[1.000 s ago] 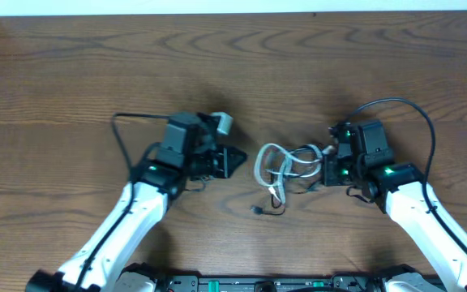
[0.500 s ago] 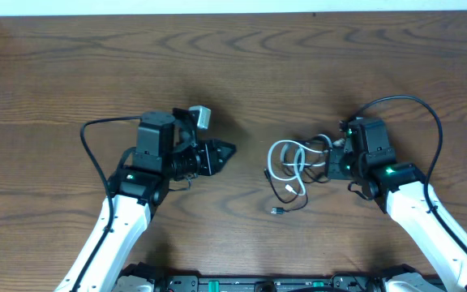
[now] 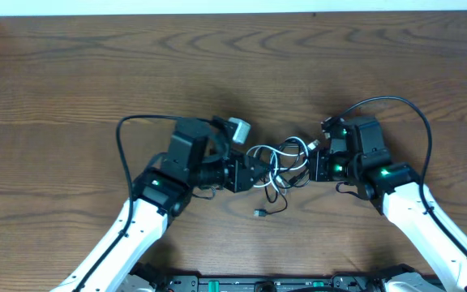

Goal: Untangle cables

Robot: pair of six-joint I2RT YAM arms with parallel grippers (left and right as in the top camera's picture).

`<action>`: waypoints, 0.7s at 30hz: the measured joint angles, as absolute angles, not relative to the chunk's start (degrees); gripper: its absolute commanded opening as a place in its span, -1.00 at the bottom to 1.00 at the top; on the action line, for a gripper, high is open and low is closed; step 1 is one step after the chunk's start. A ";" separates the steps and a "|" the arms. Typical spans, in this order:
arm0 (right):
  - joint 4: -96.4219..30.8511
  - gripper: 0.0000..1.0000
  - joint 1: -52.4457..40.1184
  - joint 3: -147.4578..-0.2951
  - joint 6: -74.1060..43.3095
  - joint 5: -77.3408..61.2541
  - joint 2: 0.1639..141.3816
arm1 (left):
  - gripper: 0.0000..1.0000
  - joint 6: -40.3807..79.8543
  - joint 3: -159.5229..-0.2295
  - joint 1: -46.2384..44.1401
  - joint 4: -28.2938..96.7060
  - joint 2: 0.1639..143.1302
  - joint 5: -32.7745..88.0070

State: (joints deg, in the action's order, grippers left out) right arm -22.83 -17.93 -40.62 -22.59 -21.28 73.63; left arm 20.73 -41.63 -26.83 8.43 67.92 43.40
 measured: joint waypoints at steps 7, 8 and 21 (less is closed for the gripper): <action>-19.51 -0.98 -21.19 -40.62 -22.87 -23.00 73.63 | -0.16 20.75 -41.63 -29.95 8.27 71.00 40.42; -19.16 -0.98 -21.58 -40.62 -22.94 -23.16 73.63 | -0.16 20.75 -41.63 -30.20 8.29 71.72 39.75; -16.32 -0.98 -23.49 -40.62 -23.05 -27.46 73.65 | -0.16 21.23 -41.63 -30.50 6.70 79.92 28.42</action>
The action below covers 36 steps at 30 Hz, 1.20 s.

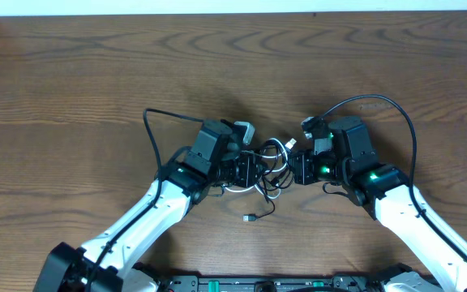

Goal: Untangle cables

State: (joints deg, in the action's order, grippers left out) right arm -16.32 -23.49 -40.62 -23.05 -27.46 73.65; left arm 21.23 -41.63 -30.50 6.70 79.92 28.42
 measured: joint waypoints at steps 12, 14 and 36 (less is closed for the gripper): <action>-16.49 -0.91 -23.49 -40.62 -23.05 -31.20 73.63 | -0.85 25.28 -41.63 -30.50 1.85 84.38 26.63; -18.59 -0.93 -23.49 -40.64 -23.05 -29.08 73.63 | -0.85 25.32 -41.63 -30.50 1.91 84.36 26.65; -27.77 -0.20 -19.62 -40.64 -29.06 15.33 73.14 | -0.85 25.50 -41.65 -22.65 7.95 70.63 35.07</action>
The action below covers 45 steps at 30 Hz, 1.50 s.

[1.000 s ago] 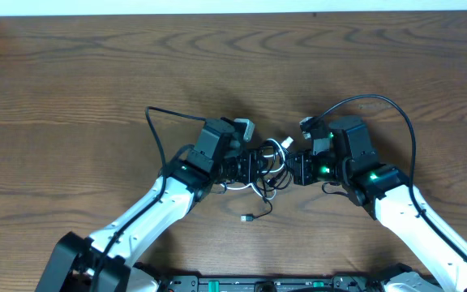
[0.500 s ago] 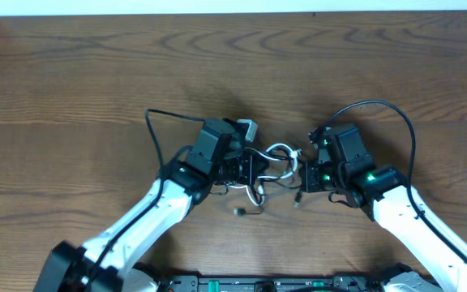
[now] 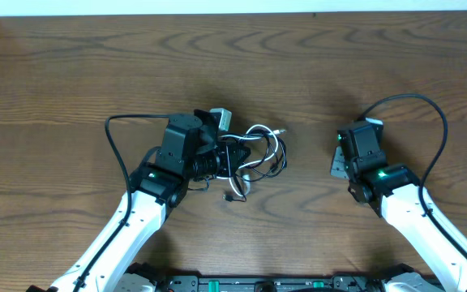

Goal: Untangle cables

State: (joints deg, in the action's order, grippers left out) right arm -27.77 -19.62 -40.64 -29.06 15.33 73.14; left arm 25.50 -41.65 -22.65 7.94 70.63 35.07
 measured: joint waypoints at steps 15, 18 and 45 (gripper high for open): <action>-10.83 -0.24 -19.57 -40.64 -12.69 -32.97 73.14 | -0.85 20.93 -41.65 -22.65 16.25 70.63 29.85; -9.56 -0.24 -19.66 -40.64 -12.16 -39.55 73.14 | -0.85 20.71 -41.65 -22.65 16.27 70.63 28.77; -9.47 -0.44 -24.62 -40.64 -11.77 -41.17 73.14 | -0.85 22.72 -41.65 -28.27 10.83 70.63 32.05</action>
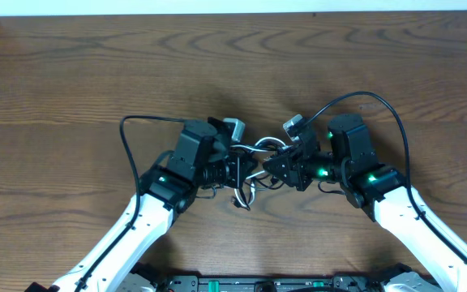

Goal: Untangle cables

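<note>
A tangle of thin white and black cables [255, 156] lies mid-table between the two arms. My left gripper [238, 172] reaches in from the left and is shut on the left part of the bundle. A loose cable end [242, 199] trails below it toward the front. My right gripper [267, 166] comes in from the right, its tip right at the bundle's right side, close to the left gripper. The jaws are seen edge-on, so whether they grip a strand does not show.
The brown wooden table [233, 65] stretches away on all sides. Each arm's own black cable loops out behind it, the left loop [128, 130] and the right loop [379, 101]. A light strip [217, 6] edges the far side.
My right gripper was far off to the right, apart from the cables; now its tip is at the bundle. The left gripper and the bundle have shifted a little right.
Both grippers first met at the tangle in mid-table, then sat closer together over it. Then the right gripper stood far to the right while the left held the bundle further left. Now both are at the bundle again.
</note>
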Robot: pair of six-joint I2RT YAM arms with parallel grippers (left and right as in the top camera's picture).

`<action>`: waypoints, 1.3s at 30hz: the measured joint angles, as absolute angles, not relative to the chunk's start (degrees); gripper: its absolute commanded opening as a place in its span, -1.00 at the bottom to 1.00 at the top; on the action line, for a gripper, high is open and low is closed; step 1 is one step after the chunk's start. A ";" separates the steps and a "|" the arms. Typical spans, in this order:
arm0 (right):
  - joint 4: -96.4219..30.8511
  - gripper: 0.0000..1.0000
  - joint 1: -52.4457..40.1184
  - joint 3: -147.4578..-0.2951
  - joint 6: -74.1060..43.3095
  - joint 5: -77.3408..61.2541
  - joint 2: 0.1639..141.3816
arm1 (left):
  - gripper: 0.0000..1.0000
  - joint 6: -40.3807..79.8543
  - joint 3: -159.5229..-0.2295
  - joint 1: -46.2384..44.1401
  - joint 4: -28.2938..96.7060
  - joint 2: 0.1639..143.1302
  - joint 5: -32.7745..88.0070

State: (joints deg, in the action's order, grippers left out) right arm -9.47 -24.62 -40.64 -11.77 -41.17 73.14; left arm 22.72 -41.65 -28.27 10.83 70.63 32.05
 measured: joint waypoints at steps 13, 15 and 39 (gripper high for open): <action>-21.39 -0.98 -25.28 -40.88 -21.21 -25.45 73.10 | -0.80 22.70 -41.65 -30.17 10.50 70.83 32.34; -24.43 -0.98 -25.32 -41.06 -23.29 -21.67 73.08 | -0.85 22.70 -41.63 -30.44 11.33 70.96 32.16; -36.60 -0.98 -16.25 -41.15 -35.42 5.80 73.01 | -0.85 22.17 -41.63 -23.33 14.39 70.28 30.06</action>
